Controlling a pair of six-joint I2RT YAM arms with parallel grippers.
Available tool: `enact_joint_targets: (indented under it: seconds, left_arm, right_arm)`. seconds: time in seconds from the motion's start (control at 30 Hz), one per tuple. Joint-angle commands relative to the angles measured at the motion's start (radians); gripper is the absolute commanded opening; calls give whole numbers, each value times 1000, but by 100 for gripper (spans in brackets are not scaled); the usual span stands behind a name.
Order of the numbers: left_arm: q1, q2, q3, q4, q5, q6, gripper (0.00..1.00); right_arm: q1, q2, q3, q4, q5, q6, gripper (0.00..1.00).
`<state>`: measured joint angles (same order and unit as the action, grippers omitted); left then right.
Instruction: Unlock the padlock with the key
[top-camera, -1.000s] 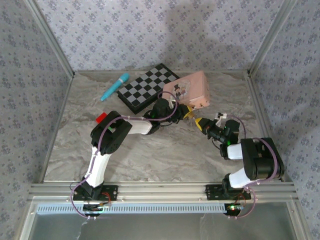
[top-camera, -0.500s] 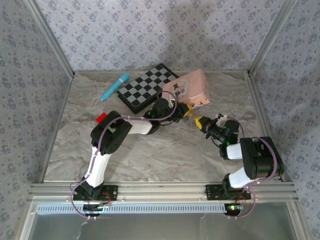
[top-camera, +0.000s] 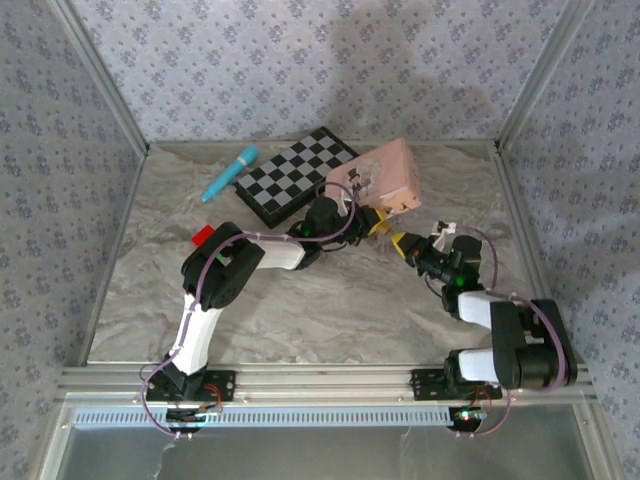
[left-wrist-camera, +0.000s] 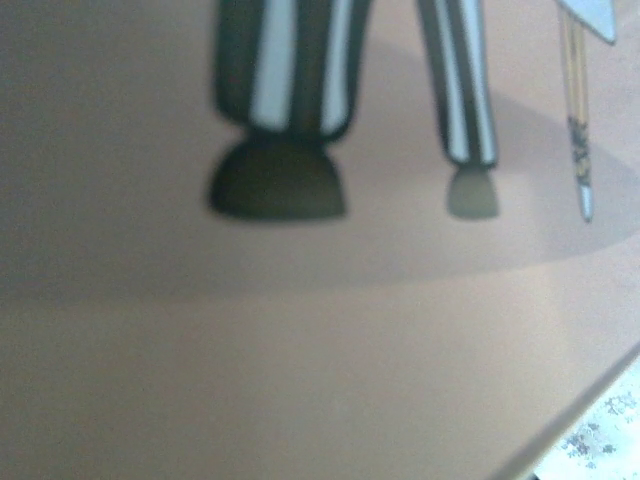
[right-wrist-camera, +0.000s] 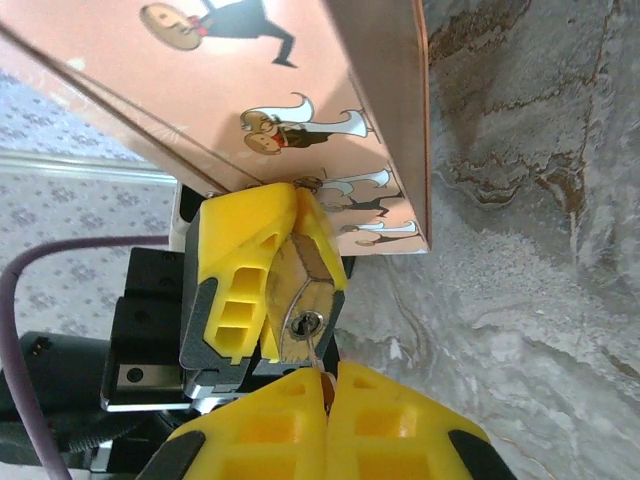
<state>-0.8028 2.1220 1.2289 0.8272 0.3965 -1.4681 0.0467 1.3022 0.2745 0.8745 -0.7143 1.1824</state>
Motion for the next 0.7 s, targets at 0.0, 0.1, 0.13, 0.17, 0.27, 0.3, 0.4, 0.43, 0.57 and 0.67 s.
enact_joint_targets:
  seconds: [0.0, 0.1, 0.13, 0.17, 0.27, 0.3, 0.4, 0.43, 0.57, 0.67]
  left_arm:
    - [-85, -36, 19, 43, 174, -15, 0]
    - [-84, -38, 5, 57, 175, -5, 0]
    - [-84, -38, 3, 63, 175, -3, 0]
    - [-84, -35, 3, 72, 176, -4, 0]
    - [-84, -28, 6, 82, 171, -4, 0]
    - [-84, -28, 5, 82, 167, -5, 0]
    - [-85, -27, -4, 89, 151, -3, 0]
    - [-86, -26, -5, 90, 146, -3, 0]
    - [-87, -12, -2, 105, 145, -12, 0]
    - [-92, -8, 6, 105, 158, -13, 0]
  right_arm:
    - [-24, -80, 61, -83, -63, -109, 0]
    - [-59, -84, 56, -69, -94, -25, 0]
    - [-59, -78, 55, -63, -99, -2, 0]
    - [-52, -71, 51, -55, -98, 27, 0]
    - [-32, -50, 39, 0, -88, 107, 0]
    - [-31, -45, 34, 23, -81, 141, 0]
    - [-27, -45, 22, 70, -50, 220, 0]
    - [-23, -47, 20, 80, -38, 238, 0]
    - [13, -40, 21, 102, 11, 274, 0]
    - [10, 11, 20, 198, 6, 308, 0]
